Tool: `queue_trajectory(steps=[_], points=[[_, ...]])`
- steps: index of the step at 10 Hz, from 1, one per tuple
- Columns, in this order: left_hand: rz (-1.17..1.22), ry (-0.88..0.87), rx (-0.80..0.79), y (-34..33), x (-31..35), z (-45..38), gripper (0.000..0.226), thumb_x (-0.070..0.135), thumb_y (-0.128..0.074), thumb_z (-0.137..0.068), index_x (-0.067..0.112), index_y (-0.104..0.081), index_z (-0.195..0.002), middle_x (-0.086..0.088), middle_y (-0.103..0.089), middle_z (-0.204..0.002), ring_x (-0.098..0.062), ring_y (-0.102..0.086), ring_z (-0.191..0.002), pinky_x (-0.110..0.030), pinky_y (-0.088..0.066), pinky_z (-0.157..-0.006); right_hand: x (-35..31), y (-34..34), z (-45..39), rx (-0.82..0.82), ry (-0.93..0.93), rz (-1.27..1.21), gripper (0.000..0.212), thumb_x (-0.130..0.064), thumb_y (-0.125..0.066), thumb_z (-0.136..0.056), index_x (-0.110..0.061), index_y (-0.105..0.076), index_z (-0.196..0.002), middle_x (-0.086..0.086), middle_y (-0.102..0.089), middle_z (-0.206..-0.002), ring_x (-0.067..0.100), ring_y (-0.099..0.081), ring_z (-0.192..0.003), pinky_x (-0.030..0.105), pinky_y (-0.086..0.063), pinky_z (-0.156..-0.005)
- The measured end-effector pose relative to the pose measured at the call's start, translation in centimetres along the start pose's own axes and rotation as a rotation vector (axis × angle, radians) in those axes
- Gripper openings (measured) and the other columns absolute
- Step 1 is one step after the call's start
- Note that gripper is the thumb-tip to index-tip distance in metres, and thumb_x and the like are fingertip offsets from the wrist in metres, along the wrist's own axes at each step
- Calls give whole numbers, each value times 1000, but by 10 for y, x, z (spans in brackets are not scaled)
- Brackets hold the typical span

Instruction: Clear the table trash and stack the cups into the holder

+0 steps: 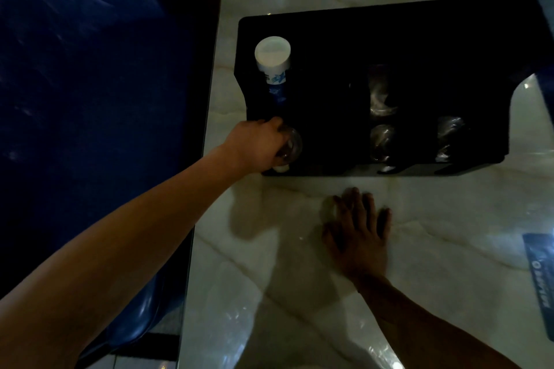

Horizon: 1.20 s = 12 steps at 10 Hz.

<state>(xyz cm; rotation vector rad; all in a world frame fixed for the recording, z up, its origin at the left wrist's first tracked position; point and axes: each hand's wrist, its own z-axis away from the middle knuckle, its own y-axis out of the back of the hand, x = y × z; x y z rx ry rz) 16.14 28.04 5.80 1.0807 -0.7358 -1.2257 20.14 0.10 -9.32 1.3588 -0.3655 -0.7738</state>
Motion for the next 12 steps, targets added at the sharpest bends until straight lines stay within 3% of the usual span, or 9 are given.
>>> queue_trajectory(steps=[1,5,7,8,9,10,11,12], points=[[-41,17,-14,0,-1,-3,53,49,-56,-91,16,-53,-132,-9,-55,-125,-28,-61,-101,-33,-42,-69,-1,2,1,-1,-3,0,74,-70,-23,-88,-35,-14,-153,3,0,-164,29,6,-150,58,5,-118],[-5,30,-5,0,8,0,56,33,-59,-93,16,-39,-142,-11,-56,-129,-33,-60,-108,-40,-50,-82,0,1,-1,-16,-3,13,74,-67,-33,-89,-37,-12,-153,2,0,-164,28,7,-150,58,7,-118],[-15,41,-7,2,8,6,55,35,-56,-94,15,-39,-143,-12,-48,-137,-31,-55,-115,-38,-46,-90,-2,16,-3,-121,-11,-8,73,-66,-27,-89,-37,-8,-153,0,6,-164,26,15,-149,56,12,-118],[0,74,-3,2,12,11,53,35,-55,-95,14,-42,-142,-12,-45,-140,-31,-52,-119,-37,-43,-94,-2,29,-5,-143,-10,-50,69,-60,-37,-90,-38,-14,-152,-1,-1,-164,25,7,-150,55,7,-119],[144,129,67,2,22,29,49,31,-55,-94,13,-46,-139,-12,-45,-140,-32,-49,-120,-39,-41,-97,4,56,-9,-185,30,-65,63,-48,-48,-92,-39,-22,-150,-4,-11,-162,23,-7,-149,50,-10,-120],[304,171,199,0,30,46,44,25,-56,-92,12,-51,-134,-11,-47,-138,-32,-50,-118,-40,-43,-96,6,76,-13,-260,31,-92,59,-42,-50,-93,-36,-28,-148,-3,-20,-160,23,-21,-145,45,-27,-116],[503,286,404,-11,50,71,31,26,-55,-92,17,-59,-122,-7,-54,-129,-28,-55,-107,-40,-48,-89,12,100,-20,-383,-5,-145,51,-39,-49,-96,-27,-38,-144,5,-44,-147,25,-45,-130,40,-42,-104],[600,379,463,-23,65,86,26,28,-55,-92,20,-62,-116,-5,-58,-120,-25,-59,-99,-38,-51,-83,15,111,-17,-446,7,-132,49,-39,-49,-97,-23,-40,-142,7,-51,-142,27,-50,-126,36,-44,-101]])
